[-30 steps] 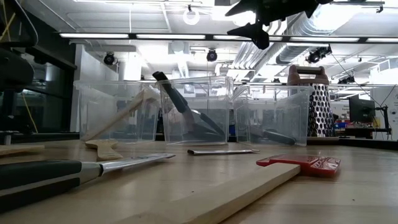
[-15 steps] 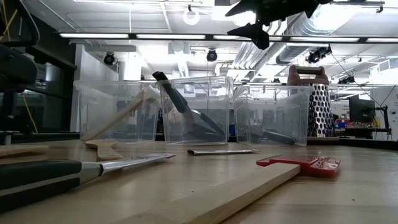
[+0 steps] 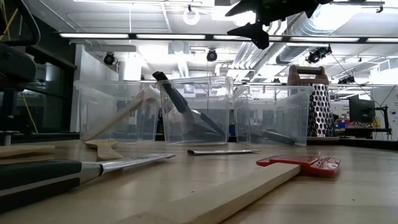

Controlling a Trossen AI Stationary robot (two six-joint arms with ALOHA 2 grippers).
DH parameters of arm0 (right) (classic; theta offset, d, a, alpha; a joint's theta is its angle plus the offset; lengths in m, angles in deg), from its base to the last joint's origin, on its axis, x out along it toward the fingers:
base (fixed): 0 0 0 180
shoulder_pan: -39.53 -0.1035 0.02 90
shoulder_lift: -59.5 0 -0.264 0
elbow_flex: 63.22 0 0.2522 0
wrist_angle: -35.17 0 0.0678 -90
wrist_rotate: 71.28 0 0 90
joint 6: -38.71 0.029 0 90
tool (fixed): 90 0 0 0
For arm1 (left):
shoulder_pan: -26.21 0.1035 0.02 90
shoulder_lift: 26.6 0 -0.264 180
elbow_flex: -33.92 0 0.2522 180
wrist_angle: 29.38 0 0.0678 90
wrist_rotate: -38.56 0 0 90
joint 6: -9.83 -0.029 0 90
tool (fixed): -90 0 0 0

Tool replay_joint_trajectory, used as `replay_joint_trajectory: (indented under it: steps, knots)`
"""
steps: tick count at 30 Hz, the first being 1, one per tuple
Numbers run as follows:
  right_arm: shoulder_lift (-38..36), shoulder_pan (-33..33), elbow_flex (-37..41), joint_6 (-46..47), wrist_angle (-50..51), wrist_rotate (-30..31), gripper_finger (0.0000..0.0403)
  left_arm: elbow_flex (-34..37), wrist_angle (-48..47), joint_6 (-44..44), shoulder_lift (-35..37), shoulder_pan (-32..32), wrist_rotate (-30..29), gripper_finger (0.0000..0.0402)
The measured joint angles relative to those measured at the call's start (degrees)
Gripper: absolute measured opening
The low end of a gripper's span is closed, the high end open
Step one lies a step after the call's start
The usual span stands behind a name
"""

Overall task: Pick & Place Kitchen Items
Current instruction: Put the wooden serving spoon into the left bin

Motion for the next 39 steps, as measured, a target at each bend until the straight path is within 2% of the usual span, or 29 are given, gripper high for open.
replay_joint_trajectory:
  steps: [8,16,20,21,23,24,30,34,39]
  knots:
    - [0.0,0.0,0.0,-0.2,0.0,0.0,0.0235,0.1,0.1,-2.1,1.8,0.0,-0.6,0.0068]
    - [0.0,0.0,0.0,-0.3,0.0,0.0,0.0235,0.3,-0.1,-5.4,9.5,0.0,-3.8,0.0068]
    - [0.0,0.0,0.0,-0.2,-0.2,0.0,0.0235,0.3,-0.1,-7.7,15.0,0.0,-7.4,0.0068]
    - [0.0,0.0,0.0,-0.2,-0.3,0.0,0.0235,0.3,0.1,-8.4,16.7,0.0,-8.7,0.0057]
    - [0.0,0.0,0.0,-0.2,-0.5,0.0,0.0235,0.2,0.2,-9.7,19.7,0.0,-11.3,0.0007]
    - [0.0,0.0,0.0,-0.2,-0.5,0.1,0.0235,0.2,0.1,-10.7,21.3,0.0,-12.7,0.0001]
    - [0.0,0.0,0.0,-0.3,-1.1,0.1,0.0235,0.2,-2.0,-14.2,29.5,0.0,-20.2,0.0003]
    - [0.0,0.0,0.0,-0.5,-1.8,0.0,0.0235,0.2,-6.9,-12.4,31.2,0.1,-21.1,0.0003]
    - [0.0,0.0,0.0,-1.8,-1.8,0.0,0.0235,0.2,-11.3,-11.7,30.5,0.1,-19.4,0.0002]
